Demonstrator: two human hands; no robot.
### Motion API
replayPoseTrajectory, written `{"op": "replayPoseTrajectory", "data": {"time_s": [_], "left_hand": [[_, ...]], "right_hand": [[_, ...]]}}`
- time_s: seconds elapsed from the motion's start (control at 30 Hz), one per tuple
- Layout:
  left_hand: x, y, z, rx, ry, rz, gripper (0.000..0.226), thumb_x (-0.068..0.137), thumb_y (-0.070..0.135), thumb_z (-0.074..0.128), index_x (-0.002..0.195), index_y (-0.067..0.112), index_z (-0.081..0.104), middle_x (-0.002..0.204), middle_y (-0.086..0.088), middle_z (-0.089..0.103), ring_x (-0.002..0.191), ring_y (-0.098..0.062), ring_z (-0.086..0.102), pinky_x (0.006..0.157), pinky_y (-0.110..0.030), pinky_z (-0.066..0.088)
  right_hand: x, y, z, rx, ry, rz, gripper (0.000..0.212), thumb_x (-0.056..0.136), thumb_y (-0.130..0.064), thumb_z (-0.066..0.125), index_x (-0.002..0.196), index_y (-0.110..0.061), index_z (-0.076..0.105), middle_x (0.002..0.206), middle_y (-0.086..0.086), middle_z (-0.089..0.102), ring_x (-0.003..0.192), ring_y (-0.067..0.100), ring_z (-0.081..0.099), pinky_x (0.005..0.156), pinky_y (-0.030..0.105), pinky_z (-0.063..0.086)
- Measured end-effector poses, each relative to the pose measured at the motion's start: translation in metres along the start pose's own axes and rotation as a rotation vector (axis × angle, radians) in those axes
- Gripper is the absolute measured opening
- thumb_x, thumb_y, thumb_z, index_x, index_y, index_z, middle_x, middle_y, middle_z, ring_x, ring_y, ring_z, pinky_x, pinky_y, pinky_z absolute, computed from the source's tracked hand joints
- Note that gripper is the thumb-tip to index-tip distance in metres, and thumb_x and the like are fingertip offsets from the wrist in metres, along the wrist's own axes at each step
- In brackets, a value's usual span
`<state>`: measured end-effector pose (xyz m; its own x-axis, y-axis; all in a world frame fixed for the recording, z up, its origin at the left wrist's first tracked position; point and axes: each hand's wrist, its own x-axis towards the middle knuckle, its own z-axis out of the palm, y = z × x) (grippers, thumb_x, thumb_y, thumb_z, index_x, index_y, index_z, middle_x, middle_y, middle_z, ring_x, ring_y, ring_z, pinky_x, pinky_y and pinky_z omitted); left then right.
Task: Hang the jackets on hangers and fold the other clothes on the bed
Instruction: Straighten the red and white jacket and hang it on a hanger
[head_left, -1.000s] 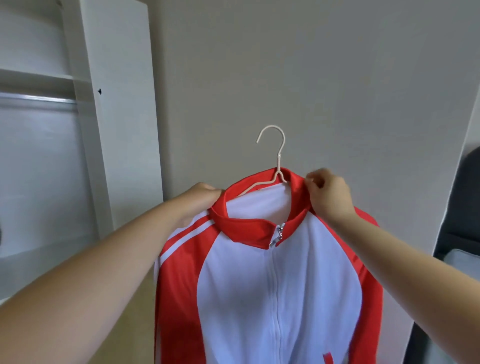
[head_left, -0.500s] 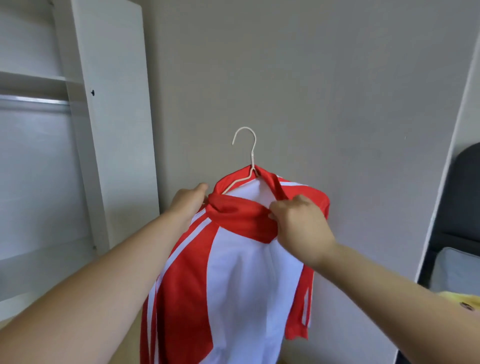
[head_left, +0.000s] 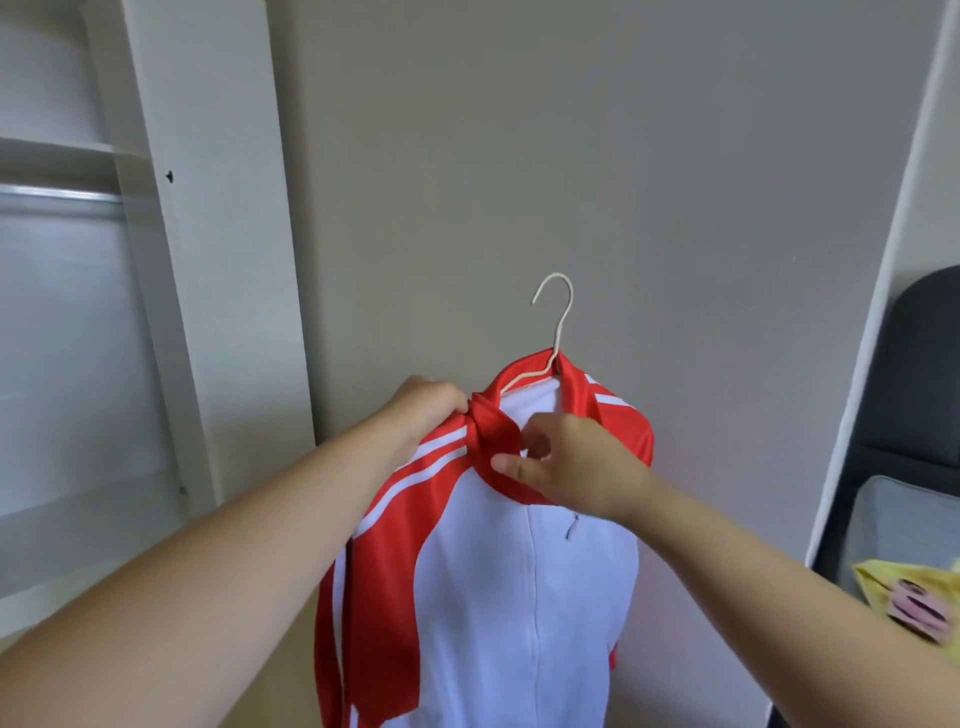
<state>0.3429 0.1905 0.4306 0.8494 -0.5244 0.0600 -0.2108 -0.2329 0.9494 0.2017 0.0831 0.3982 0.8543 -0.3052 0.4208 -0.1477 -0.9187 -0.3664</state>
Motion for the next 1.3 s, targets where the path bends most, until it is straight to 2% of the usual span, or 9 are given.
{"op": "replayPoseTrajectory", "data": {"time_s": [0.27,0.43,0.6,0.8,0.9,0.97,1.07,1.17,1.3], "left_hand": [[0.004,-0.012,0.007,0.029,-0.032,0.098,0.010,0.081,-0.001,0.065,0.082,0.009,0.067,0.083,-0.008,0.063,0.080,-0.016,0.056,0.077,-0.029,0.048],[0.005,-0.017,0.000,-0.017,-0.019,0.200,0.004,0.081,0.007,0.072,0.077,0.009,0.071,0.061,-0.001,0.061,0.072,-0.016,0.055,0.068,-0.026,0.044],[0.005,-0.020,-0.013,0.136,-0.119,0.385,0.020,0.081,0.017,0.073,0.063,0.015,0.068,0.058,0.004,0.062,0.057,-0.004,0.052,0.060,-0.019,0.042],[0.000,-0.010,0.003,0.257,-0.267,0.454,0.025,0.086,0.016,0.069,0.061,0.016,0.067,0.056,0.004,0.056,0.054,-0.004,0.045,0.056,-0.018,0.038],[-0.001,-0.012,0.008,0.278,-0.310,0.464,0.024,0.087,0.014,0.067,0.064,0.013,0.069,0.066,-0.006,0.059,0.064,-0.013,0.049,0.062,-0.022,0.040],[-0.002,-0.014,0.012,0.303,-0.344,0.454,0.020,0.087,0.013,0.067,0.069,0.006,0.070,0.069,-0.011,0.058,0.067,-0.016,0.049,0.066,-0.025,0.040],[-0.001,-0.020,0.015,0.380,-0.369,0.447,0.022,0.087,0.014,0.067,0.069,0.002,0.069,0.064,-0.009,0.052,0.060,-0.015,0.043,0.061,-0.025,0.035],[0.006,-0.028,0.011,0.445,-0.317,0.472,0.037,0.091,0.016,0.062,0.055,0.008,0.055,0.056,-0.001,0.034,0.054,-0.012,0.028,0.053,-0.026,0.023],[0.013,-0.034,0.011,0.484,-0.202,0.494,0.037,0.089,0.013,0.061,0.054,0.004,0.056,0.053,0.002,0.039,0.050,-0.008,0.031,0.048,-0.023,0.026]], "right_hand": [[-0.007,0.000,0.004,0.064,0.605,0.024,0.044,0.089,-0.013,0.055,0.051,-0.017,0.034,0.044,-0.002,0.032,0.047,0.024,0.029,0.050,0.037,0.024],[-0.038,0.022,0.021,0.024,-0.062,-0.076,0.040,0.088,-0.012,0.059,0.051,-0.016,0.047,0.050,-0.002,0.047,0.048,0.010,0.042,0.054,0.029,0.036],[-0.009,0.050,-0.040,0.196,0.750,0.189,0.025,0.091,-0.006,0.044,0.078,-0.003,0.066,0.080,0.013,0.064,0.070,0.018,0.052,0.059,0.025,0.033],[0.010,0.068,-0.071,0.827,-0.237,0.522,0.028,0.097,-0.026,0.048,0.087,-0.008,0.068,0.082,0.005,0.074,0.069,0.016,0.071,0.057,0.022,0.056],[0.006,0.081,-0.072,0.966,-0.426,0.394,0.022,0.091,-0.016,0.048,0.100,-0.008,0.066,0.097,0.004,0.073,0.087,0.013,0.070,0.085,0.028,0.054],[0.002,0.079,-0.074,0.889,-0.494,0.329,0.016,0.082,-0.004,0.055,0.087,-0.006,0.070,0.087,0.006,0.072,0.079,0.014,0.069,0.075,0.026,0.054],[-0.002,0.075,-0.079,0.279,-0.308,0.107,0.033,0.078,0.015,0.056,0.062,-0.011,0.067,0.060,-0.001,0.062,0.060,0.011,0.059,0.058,0.021,0.045],[-0.008,0.074,-0.074,-0.200,0.258,0.005,0.011,0.079,-0.006,0.068,0.072,-0.013,0.073,0.065,-0.004,0.061,0.066,0.016,0.058,0.060,0.024,0.039],[-0.024,0.079,-0.038,0.287,0.329,0.080,0.022,0.084,0.000,0.062,0.067,-0.014,0.067,0.064,0.000,0.063,0.058,0.011,0.053,0.060,0.026,0.040]]}}
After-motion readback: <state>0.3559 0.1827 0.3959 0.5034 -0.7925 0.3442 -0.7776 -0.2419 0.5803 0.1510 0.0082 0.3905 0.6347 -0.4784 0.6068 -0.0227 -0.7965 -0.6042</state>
